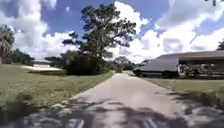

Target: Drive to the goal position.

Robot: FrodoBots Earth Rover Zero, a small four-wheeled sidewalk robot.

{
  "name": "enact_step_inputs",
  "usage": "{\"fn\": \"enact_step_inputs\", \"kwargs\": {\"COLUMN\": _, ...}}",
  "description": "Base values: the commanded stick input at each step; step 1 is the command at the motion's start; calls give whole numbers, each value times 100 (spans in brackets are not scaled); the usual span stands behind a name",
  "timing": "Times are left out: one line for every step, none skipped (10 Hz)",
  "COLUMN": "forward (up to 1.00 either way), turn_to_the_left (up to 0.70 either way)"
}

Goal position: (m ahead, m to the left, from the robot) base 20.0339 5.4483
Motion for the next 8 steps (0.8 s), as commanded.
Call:
{"fn": "enact_step_inputs", "kwargs": {"forward": 70, "turn_to_the_left": 0}}
{"fn": "enact_step_inputs", "kwargs": {"forward": 70, "turn_to_the_left": 0}}
{"fn": "enact_step_inputs", "kwargs": {"forward": 70, "turn_to_the_left": 0}}
{"fn": "enact_step_inputs", "kwargs": {"forward": 70, "turn_to_the_left": 0}}
{"fn": "enact_step_inputs", "kwargs": {"forward": 70, "turn_to_the_left": 0}}
{"fn": "enact_step_inputs", "kwargs": {"forward": 70, "turn_to_the_left": 0}}
{"fn": "enact_step_inputs", "kwargs": {"forward": 70, "turn_to_the_left": 0}}
{"fn": "enact_step_inputs", "kwargs": {"forward": 70, "turn_to_the_left": 0}}
